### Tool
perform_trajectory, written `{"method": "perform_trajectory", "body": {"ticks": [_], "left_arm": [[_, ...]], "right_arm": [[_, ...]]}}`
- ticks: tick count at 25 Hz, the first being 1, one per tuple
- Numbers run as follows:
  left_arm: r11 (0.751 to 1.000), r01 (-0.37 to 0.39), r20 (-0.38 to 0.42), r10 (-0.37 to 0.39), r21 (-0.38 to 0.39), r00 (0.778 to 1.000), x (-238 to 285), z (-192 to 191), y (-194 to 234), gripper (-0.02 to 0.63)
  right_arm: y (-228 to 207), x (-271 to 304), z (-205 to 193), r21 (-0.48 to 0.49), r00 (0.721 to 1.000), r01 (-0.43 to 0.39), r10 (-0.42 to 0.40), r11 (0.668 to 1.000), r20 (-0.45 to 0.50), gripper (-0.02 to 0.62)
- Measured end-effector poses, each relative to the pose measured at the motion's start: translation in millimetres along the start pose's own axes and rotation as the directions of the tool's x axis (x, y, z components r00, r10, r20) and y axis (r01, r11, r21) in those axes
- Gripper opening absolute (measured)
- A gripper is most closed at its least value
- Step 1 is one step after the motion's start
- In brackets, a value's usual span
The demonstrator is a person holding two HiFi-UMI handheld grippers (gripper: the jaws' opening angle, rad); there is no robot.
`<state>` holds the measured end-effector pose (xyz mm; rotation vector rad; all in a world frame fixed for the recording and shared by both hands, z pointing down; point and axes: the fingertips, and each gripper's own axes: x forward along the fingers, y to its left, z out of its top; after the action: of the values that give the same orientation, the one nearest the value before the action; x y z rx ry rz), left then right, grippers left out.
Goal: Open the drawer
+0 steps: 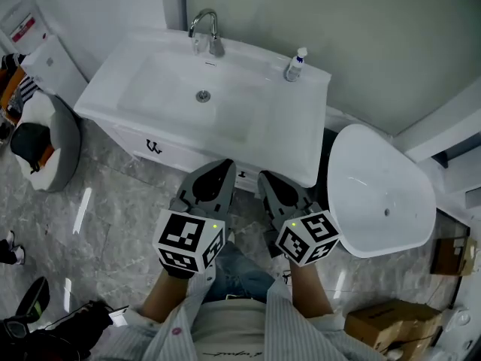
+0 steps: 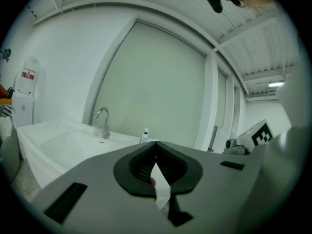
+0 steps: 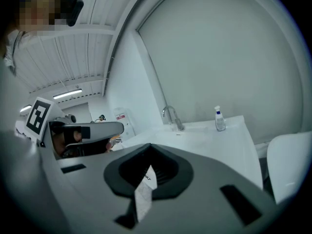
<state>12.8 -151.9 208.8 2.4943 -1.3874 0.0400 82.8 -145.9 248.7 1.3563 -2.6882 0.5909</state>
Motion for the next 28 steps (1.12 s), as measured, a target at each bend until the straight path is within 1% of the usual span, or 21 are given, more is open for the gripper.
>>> {"method": "perform_trajectory", "body": {"ticks": [5,10,19,23,28], "left_arm": [[1.0,0.001,-0.018,-0.001,-0.005,1.0,18,-6,3,0.015],[1.0,0.014,-0.051,-0.014,-0.006,0.999,28,-14,7,0.015],[0.998,0.065,-0.099,-0.064,0.003,0.993,44,-18,9,0.015],[0.997,0.073,-0.12,-0.072,0.003,0.99,49,-27,10,0.015],[0.997,0.072,-0.138,-0.072,-0.004,0.988,56,-43,16,0.015]], "right_arm": [[-16,7,2,0.008,1.0,0.007,-0.007,1.0,-0.005,0.005],[-23,12,-4,0.035,0.999,0.027,-0.026,0.999,-0.017,0.005],[-36,17,-3,0.069,0.996,0.084,-0.083,0.994,-0.018,0.005],[-47,16,-7,0.084,0.993,0.115,-0.113,0.99,-0.02,0.005],[-58,21,-18,0.085,0.991,0.13,-0.127,0.988,-0.041,0.005]]}}
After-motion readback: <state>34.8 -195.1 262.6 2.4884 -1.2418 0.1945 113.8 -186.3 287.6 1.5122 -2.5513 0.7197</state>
